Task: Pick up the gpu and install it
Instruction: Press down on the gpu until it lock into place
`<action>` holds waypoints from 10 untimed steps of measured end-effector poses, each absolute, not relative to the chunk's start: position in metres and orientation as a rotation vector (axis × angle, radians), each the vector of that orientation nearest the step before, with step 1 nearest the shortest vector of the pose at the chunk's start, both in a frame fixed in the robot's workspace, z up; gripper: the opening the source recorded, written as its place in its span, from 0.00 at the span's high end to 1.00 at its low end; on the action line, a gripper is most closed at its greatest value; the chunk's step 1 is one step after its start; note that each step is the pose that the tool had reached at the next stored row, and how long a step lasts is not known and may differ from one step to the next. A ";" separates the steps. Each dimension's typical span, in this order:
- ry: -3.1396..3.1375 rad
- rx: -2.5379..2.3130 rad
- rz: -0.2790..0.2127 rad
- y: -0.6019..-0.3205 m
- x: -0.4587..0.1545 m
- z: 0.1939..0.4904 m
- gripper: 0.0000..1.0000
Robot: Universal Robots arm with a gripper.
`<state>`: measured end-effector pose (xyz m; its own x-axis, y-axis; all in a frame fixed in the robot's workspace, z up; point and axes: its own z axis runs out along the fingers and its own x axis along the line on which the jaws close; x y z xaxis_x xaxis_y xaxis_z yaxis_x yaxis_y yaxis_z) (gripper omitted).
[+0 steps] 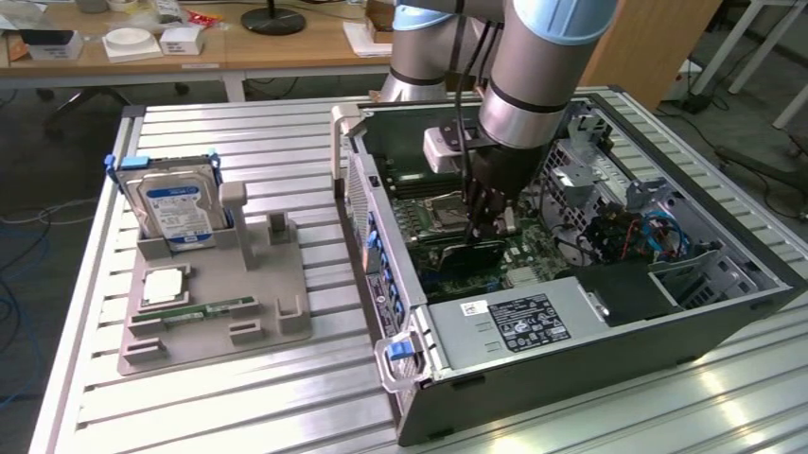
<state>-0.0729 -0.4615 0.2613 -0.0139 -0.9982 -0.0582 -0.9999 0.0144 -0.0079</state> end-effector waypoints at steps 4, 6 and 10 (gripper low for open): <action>2.202 -2.171 0.054 -0.461 -0.073 0.266 0.90; 2.202 -2.171 0.052 -0.461 -0.075 0.271 0.90; 2.199 -2.169 0.047 -0.462 -0.084 0.276 0.90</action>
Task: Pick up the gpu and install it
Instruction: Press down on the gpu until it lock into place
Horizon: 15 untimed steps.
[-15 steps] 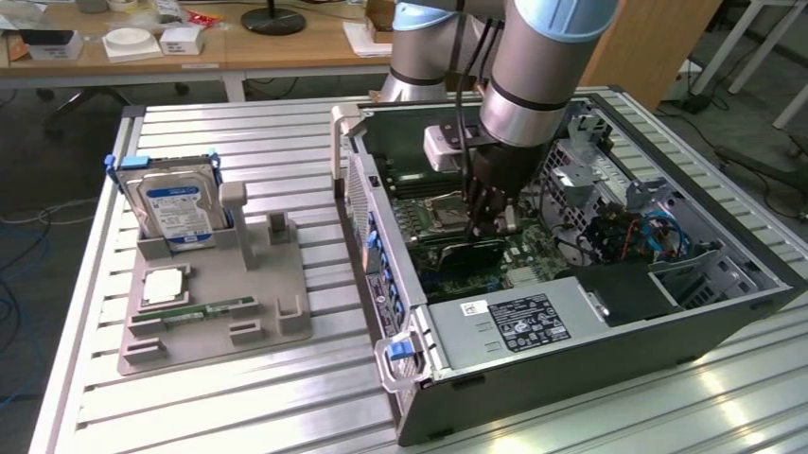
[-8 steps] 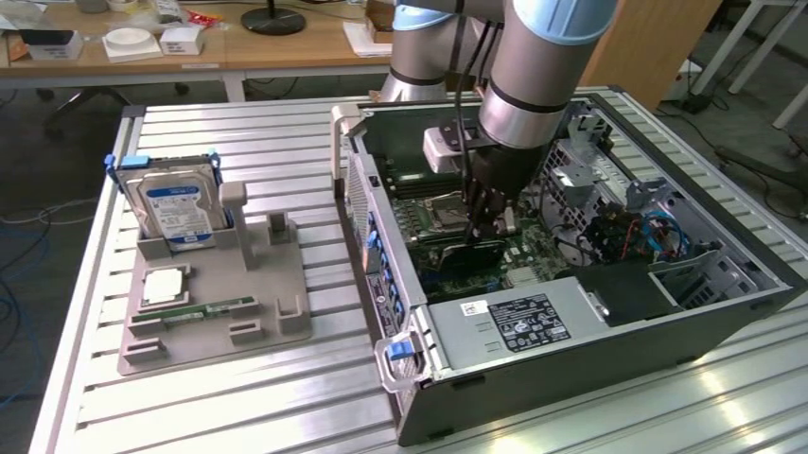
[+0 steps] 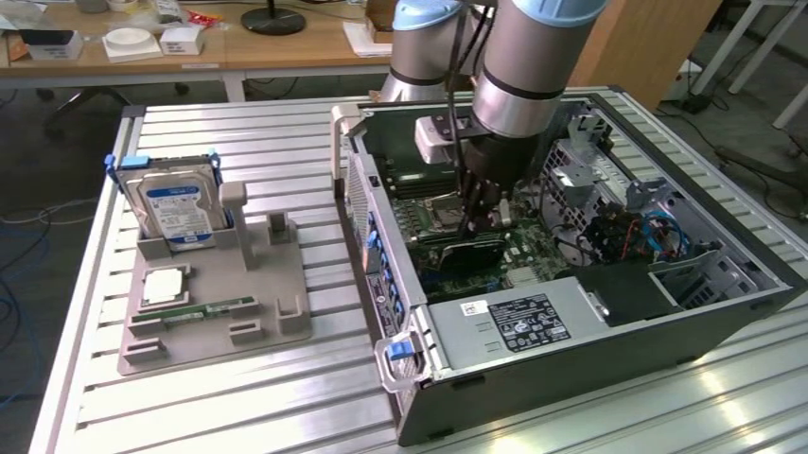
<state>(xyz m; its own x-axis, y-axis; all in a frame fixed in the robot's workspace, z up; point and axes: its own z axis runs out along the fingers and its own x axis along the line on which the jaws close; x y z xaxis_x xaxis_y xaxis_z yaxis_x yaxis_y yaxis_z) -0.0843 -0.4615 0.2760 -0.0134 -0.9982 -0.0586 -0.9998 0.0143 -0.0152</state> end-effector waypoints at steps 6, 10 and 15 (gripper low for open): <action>2.199 -2.168 0.046 -0.462 -0.110 0.276 0.90; 2.199 -2.168 0.046 -0.462 -0.126 0.276 0.90; 2.199 -2.168 0.044 -0.461 -0.150 0.272 0.90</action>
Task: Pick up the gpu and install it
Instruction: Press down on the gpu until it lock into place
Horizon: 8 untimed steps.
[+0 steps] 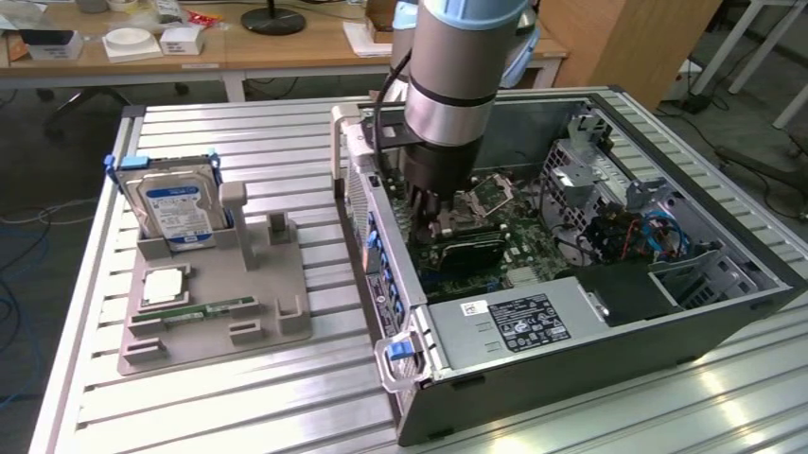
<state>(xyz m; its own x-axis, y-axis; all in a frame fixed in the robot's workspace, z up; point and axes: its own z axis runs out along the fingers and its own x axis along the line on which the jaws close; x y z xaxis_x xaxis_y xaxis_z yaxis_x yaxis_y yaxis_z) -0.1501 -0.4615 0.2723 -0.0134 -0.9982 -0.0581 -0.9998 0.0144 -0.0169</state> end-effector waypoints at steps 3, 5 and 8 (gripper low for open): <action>2.199 -2.169 0.044 -0.462 -0.151 0.271 0.90; 2.199 -2.168 0.044 -0.462 -0.151 0.271 0.90; 2.199 -2.169 0.044 -0.462 -0.151 0.267 0.90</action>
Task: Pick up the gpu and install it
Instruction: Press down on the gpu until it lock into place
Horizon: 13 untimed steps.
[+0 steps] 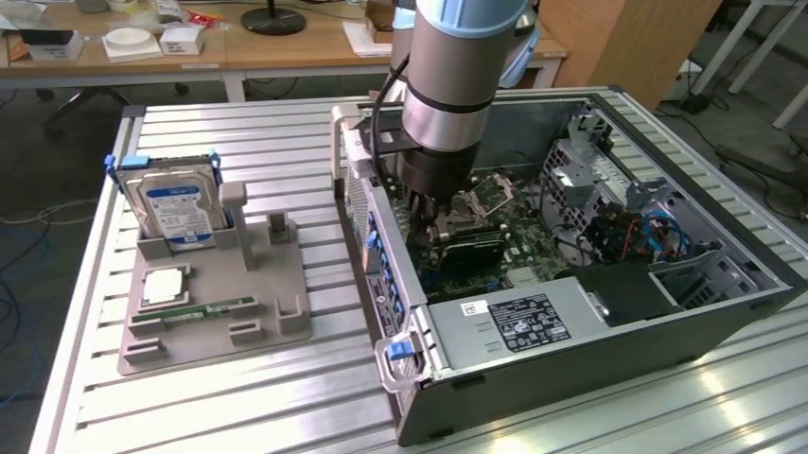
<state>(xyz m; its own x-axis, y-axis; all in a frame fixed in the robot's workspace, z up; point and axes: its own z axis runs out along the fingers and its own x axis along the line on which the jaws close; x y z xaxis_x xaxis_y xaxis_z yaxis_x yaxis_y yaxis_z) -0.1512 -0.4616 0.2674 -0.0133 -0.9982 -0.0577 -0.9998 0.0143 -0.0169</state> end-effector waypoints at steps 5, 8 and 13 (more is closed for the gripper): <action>2.199 -2.168 0.044 -0.461 -0.151 0.265 0.90; 2.198 -2.168 0.044 -0.462 -0.151 0.264 0.90; 2.199 -2.169 0.044 -0.462 -0.152 0.263 0.90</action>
